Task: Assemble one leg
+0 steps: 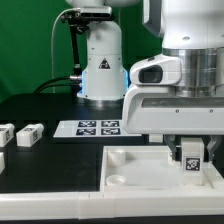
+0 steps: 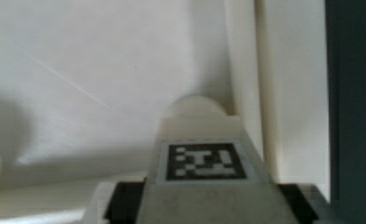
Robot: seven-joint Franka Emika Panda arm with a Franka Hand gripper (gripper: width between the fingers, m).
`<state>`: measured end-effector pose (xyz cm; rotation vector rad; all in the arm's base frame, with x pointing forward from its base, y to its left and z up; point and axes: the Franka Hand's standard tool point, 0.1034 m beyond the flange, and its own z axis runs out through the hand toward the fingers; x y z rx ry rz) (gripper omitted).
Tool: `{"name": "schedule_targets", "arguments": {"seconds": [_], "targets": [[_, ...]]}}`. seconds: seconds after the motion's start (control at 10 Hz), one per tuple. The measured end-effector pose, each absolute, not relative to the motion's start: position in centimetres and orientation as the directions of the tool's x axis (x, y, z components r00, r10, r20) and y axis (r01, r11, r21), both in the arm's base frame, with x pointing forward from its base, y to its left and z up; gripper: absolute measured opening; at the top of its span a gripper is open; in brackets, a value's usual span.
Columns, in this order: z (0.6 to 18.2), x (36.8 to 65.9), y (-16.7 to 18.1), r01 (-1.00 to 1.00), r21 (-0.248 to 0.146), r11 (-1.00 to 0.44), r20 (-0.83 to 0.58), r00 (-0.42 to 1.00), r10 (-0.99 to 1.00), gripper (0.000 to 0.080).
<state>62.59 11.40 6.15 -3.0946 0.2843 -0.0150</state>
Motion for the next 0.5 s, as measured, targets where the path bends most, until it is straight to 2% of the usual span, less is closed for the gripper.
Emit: {"name": "schedule_targets", "arguments": {"seconds": [0.2, 0.5], "targets": [[6.1, 62.6, 11.4, -0.228, -0.035, -0.973, 0.005, 0.974, -0.228, 0.0289], [6.1, 62.3, 10.3, -0.594, -0.015, -0.804, 0.011, 0.804, -0.595, 0.0290]]}}
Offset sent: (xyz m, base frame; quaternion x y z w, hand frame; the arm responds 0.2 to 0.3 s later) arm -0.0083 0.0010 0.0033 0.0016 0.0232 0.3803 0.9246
